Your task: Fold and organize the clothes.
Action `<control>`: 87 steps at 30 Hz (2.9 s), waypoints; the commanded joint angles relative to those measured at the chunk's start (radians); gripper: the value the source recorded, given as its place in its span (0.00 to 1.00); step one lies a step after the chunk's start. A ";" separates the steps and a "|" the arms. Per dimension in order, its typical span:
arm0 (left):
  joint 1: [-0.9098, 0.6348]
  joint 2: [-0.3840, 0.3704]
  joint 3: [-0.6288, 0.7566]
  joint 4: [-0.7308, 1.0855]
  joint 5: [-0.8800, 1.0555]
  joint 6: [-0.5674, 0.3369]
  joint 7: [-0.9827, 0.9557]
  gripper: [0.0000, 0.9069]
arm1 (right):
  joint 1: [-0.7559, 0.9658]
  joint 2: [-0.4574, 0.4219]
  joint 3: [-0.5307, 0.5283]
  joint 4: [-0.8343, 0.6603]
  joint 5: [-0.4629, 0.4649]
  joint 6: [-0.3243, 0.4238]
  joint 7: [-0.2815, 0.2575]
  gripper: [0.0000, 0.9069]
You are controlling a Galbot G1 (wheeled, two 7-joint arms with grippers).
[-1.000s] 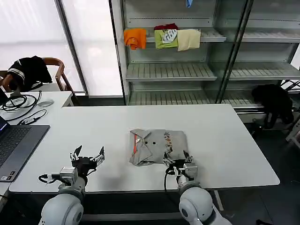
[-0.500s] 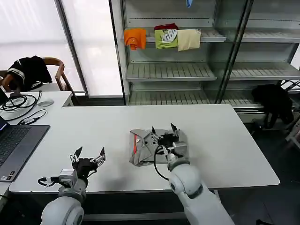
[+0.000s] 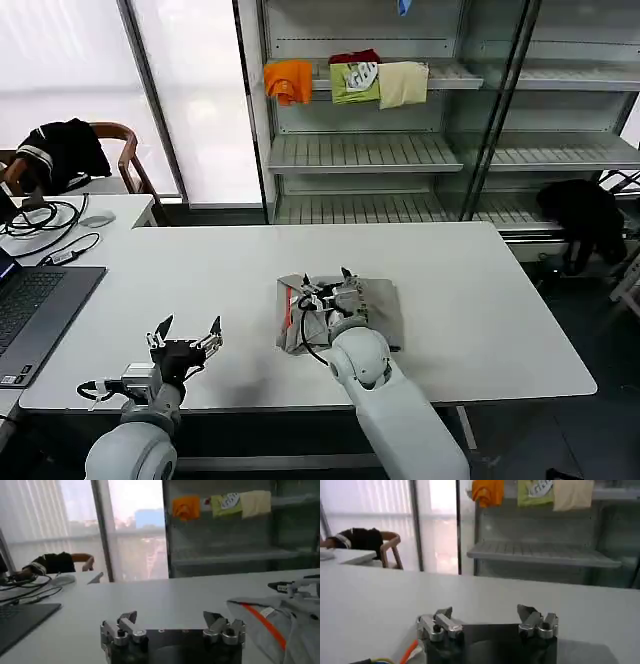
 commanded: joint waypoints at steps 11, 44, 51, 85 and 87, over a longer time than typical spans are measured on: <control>-0.003 -0.005 0.006 0.008 -0.001 0.001 0.006 1.00 | 0.020 0.032 -0.040 -0.124 -0.010 -0.038 0.009 1.00; -0.103 -0.056 -0.031 0.088 -0.018 -0.135 0.000 1.00 | -0.376 -0.372 0.454 0.412 0.058 0.118 0.016 1.00; -0.138 -0.069 -0.029 0.135 -0.013 -0.171 0.007 1.00 | -0.462 -0.364 0.531 0.452 0.092 0.135 0.016 1.00; -0.063 -0.069 -0.035 0.055 0.082 -0.178 0.117 1.00 | -0.552 -0.319 0.542 0.502 0.038 0.153 0.016 1.00; -0.061 -0.070 -0.034 0.051 0.083 -0.177 0.118 1.00 | -0.555 -0.319 0.542 0.503 0.034 0.153 0.013 1.00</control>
